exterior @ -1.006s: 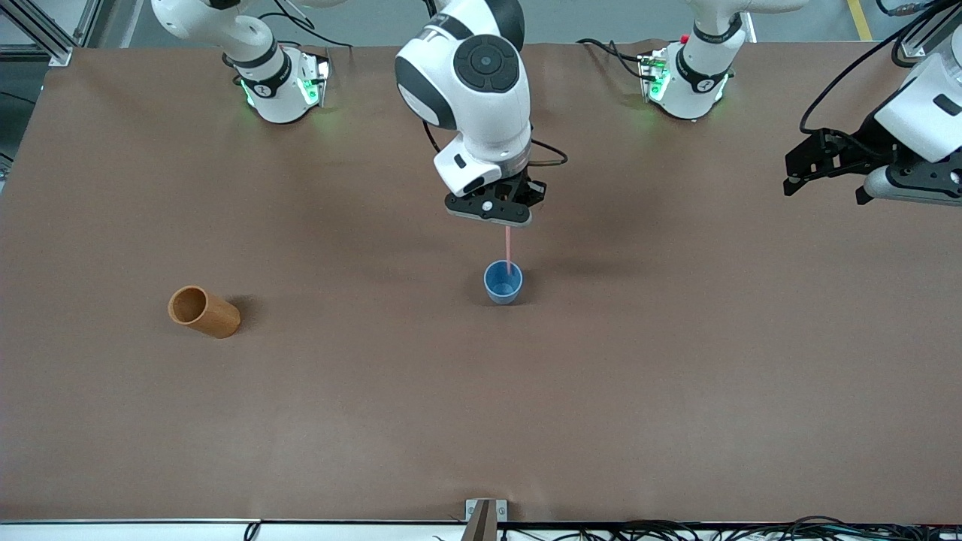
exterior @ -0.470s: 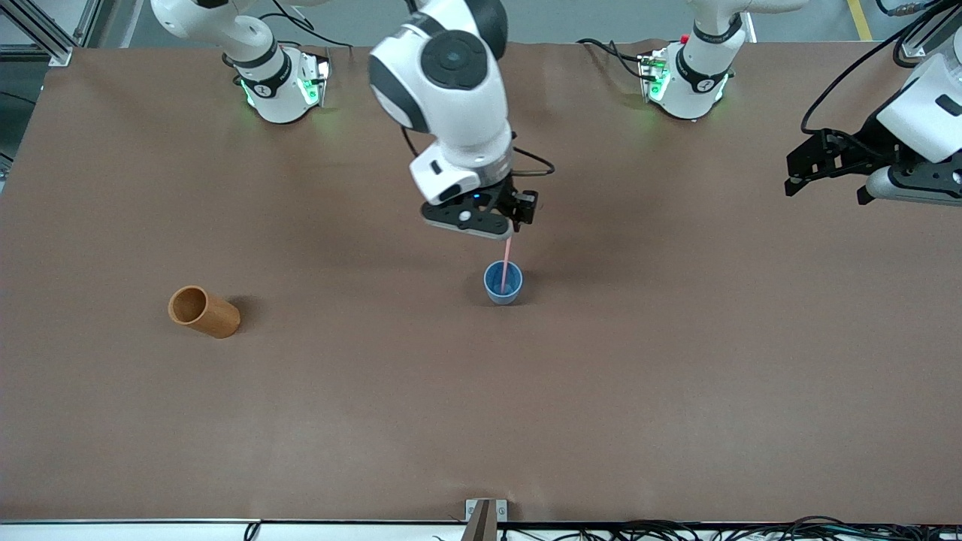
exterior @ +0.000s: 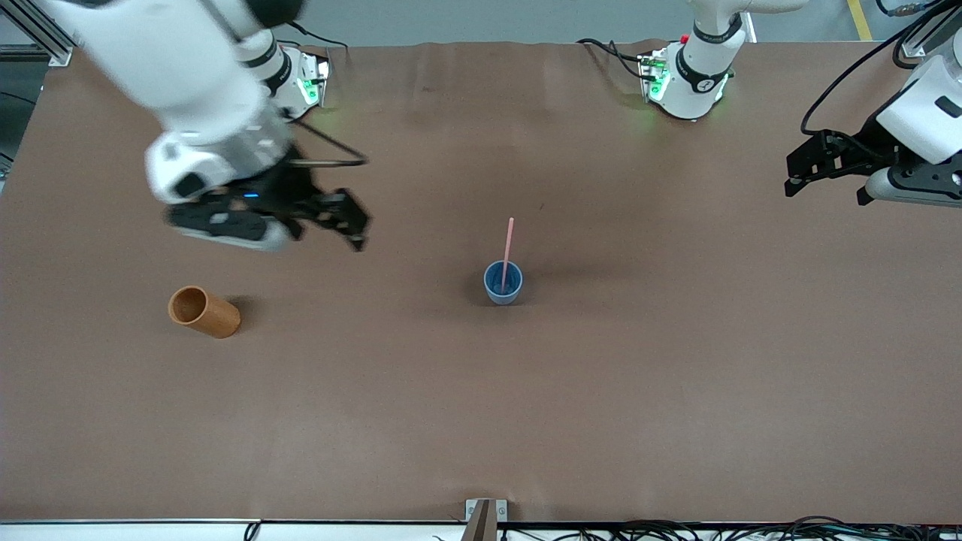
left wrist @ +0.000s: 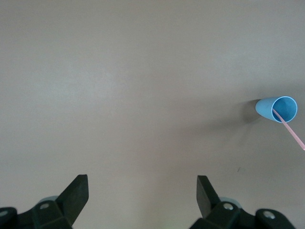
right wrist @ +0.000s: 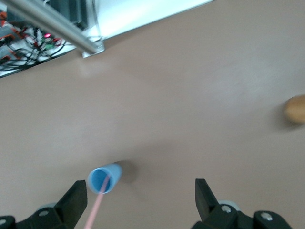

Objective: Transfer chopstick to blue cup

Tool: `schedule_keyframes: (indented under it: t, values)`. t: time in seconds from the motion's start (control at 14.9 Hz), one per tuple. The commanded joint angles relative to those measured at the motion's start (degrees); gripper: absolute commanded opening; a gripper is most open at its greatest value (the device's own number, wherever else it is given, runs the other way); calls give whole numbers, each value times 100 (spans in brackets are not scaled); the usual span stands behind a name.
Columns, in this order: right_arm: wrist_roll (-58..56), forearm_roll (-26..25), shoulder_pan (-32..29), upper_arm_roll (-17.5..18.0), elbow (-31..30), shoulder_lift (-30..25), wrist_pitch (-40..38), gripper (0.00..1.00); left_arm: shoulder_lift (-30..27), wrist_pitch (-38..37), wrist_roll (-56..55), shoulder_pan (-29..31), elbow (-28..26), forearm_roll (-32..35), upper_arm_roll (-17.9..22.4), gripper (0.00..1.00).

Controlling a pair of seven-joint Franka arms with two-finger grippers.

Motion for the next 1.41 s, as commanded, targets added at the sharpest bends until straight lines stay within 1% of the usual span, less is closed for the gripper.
schedule_keyframes:
  t: [0.0, 0.2, 0.27, 0.4, 0.6, 0.74, 0.8, 0.94, 1.14, 1.34]
  values:
    - [-948, -234, -546, 115, -1005, -783, 152, 100, 12, -37, -136, 12, 34, -50, -14, 100]
    - [-1372, -350, -1178, 115, -1111, -1100, -233, 100, 3, -29, -145, 11, 34, -24, -14, 100]
    - [-1556, -359, -1424, 115, -1277, -1215, -295, 100, 3, -29, -137, 11, 34, -24, -14, 100]
    - [-1872, -359, -1715, 115, -1594, -1417, -226, 100, 3, -29, -111, 20, 34, -33, -14, 100]
    - [-2715, -359, -2198, 115, -1858, -1637, -243, 100, 3, -29, -57, 29, 43, -50, -5, 100]
    - [-3050, -359, -2427, 115, -2008, -1778, -287, 100, 12, -37, -58, 20, 96, -50, -5, 100]
    - [-3174, -359, -2437, 115, -2000, -1787, -322, 100, 12, -29, -31, 20, 96, -42, -5, 100]
    - [-3472, -368, -2437, 115, -1825, -1752, -663, 100, 12, -37, -14, 29, 96, -42, -5, 100]
    - [-3500, -376, -2428, 150, -1465, -1734, -1217, 100, 21, -29, -22, 20, 87, -33, -5, 100]
    - [-3526, -516, -2463, 177, -1235, -1585, -1473, 100, 21, -37, -14, 20, 96, -24, -5, 100]
